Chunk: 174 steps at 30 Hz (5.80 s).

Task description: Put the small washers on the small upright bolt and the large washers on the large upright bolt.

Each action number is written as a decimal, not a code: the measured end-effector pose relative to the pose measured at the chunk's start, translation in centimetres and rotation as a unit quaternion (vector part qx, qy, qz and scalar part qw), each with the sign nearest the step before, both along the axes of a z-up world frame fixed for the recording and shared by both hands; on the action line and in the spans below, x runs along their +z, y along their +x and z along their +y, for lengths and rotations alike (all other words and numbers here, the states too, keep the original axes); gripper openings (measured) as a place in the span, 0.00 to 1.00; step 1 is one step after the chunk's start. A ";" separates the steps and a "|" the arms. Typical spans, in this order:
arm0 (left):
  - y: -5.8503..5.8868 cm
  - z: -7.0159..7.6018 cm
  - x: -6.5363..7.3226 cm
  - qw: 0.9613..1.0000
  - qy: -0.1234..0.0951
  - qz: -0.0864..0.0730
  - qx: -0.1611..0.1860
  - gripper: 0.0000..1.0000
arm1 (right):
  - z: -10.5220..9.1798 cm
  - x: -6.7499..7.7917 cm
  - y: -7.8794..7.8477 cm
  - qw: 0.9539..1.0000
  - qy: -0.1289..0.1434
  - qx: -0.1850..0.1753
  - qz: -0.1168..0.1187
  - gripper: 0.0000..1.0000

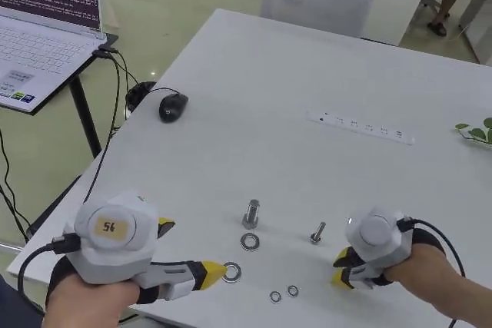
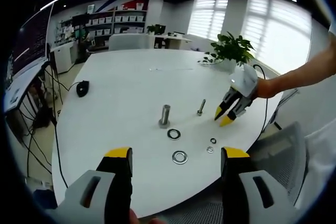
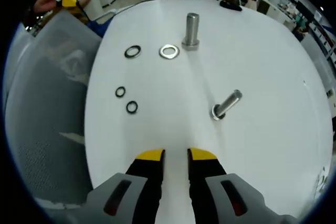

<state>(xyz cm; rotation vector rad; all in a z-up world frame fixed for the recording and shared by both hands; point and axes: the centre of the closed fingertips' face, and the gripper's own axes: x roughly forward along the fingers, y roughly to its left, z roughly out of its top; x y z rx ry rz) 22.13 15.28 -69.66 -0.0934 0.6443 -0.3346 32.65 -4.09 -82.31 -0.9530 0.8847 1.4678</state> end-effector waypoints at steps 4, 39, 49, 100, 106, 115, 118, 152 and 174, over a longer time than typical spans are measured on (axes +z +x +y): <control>0.1 -0.1 0.2 1.000 -0.001 -0.003 0.000 0.68 | 1.7 0.1 -2.7 0.998 0.014 0.054 0.006 0.19; 0.1 0.1 0.6 1.000 0.001 -0.009 -0.001 0.68 | 4.3 0.0 -4.6 0.994 0.011 0.107 -0.003 0.13; -0.1 -0.1 0.4 1.000 0.000 -0.005 -0.002 0.68 | 4.0 0.8 -3.6 0.998 0.030 0.064 0.004 0.13; -0.2 0.8 0.1 1.000 -0.002 0.000 0.012 0.68 | 4.3 5.9 6.4 0.998 0.025 0.014 -0.063 0.13; -0.3 0.7 0.0 1.000 -0.002 0.002 0.011 0.68 | 4.2 5.8 6.4 0.998 0.023 0.014 -0.060 0.13; -0.2 0.7 0.1 1.000 -0.001 0.003 0.009 0.68 | 4.5 5.4 6.4 0.998 0.018 0.021 -0.060 0.14; -0.1 0.7 0.1 1.000 0.000 0.003 0.008 0.68 | 4.5 5.1 6.4 0.998 0.014 0.024 -0.059 0.14; -0.2 0.5 0.1 1.000 0.000 0.001 0.010 0.68 | -0.3 0.0 1.5 1.000 -0.016 0.002 -0.006 0.18; -0.5 0.5 0.3 1.000 -0.003 -0.004 0.014 0.68 | 7.1 -0.1 -7.8 0.990 0.021 0.138 0.013 0.16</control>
